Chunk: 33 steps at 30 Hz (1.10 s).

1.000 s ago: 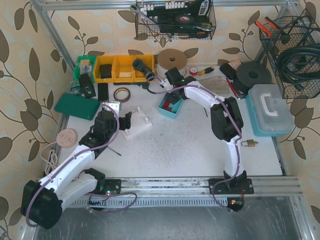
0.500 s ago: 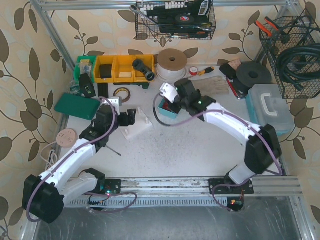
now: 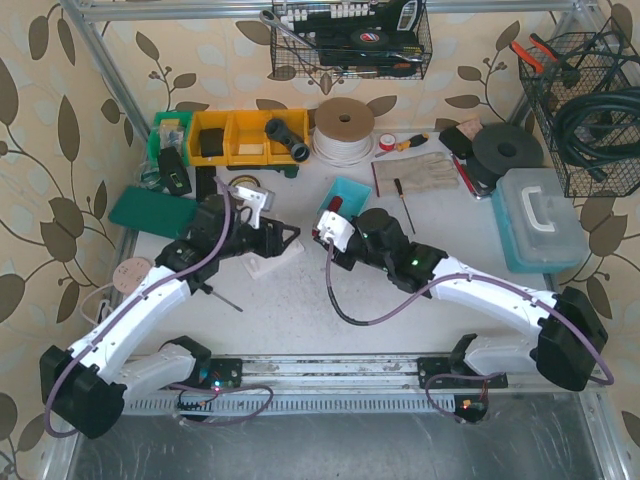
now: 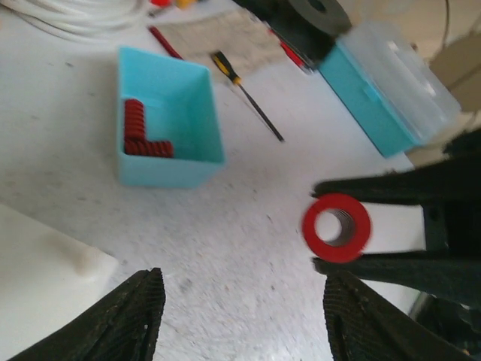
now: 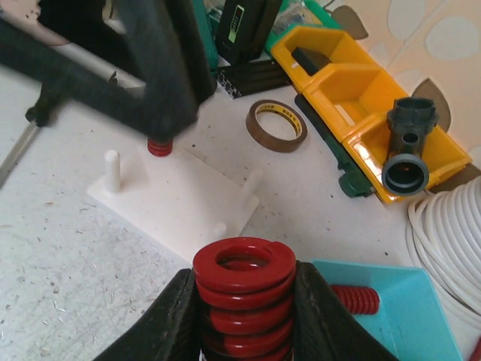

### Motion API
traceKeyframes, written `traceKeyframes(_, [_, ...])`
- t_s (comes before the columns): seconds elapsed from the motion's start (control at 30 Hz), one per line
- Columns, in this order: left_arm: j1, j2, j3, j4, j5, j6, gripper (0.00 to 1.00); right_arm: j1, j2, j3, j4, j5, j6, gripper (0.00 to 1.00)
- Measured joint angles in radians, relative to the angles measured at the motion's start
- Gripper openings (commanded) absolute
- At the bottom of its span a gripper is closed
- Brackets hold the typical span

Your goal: Install the large spring

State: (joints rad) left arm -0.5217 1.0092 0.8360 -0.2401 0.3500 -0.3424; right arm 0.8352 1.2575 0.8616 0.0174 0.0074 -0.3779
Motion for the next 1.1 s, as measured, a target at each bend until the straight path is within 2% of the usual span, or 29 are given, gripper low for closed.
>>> traceKeyframes(0.2, [-0.098,0.037,0.008,-0.045,0.028,0.032,0.71,0.027,-0.005,-0.032,0.057,0.008,0.024,0.03])
traceKeyframes(0.4, [-0.107,0.073,0.014,-0.044,0.052,0.045,0.72,0.037,0.006,-0.032,0.093,0.018,0.041,0.03])
traceKeyframes(0.63, [-0.107,0.089,0.016,-0.047,0.057,0.044,0.66,0.042,0.043,-0.032,0.119,0.043,0.042,0.02])
traceKeyframes(0.8, [-0.108,0.008,0.012,-0.034,-0.032,0.021,0.66,0.048,0.059,-0.032,0.122,0.048,0.042,0.02])
traceKeyframes(0.9, [-0.108,-0.035,0.011,-0.001,-0.037,0.004,0.66,0.058,0.061,-0.032,0.122,0.047,0.042,0.02])
traceKeyframes(1.1, [-0.108,0.043,0.033,0.002,-0.020,0.002,0.60,0.072,0.061,-0.032,0.132,0.041,0.041,0.02])
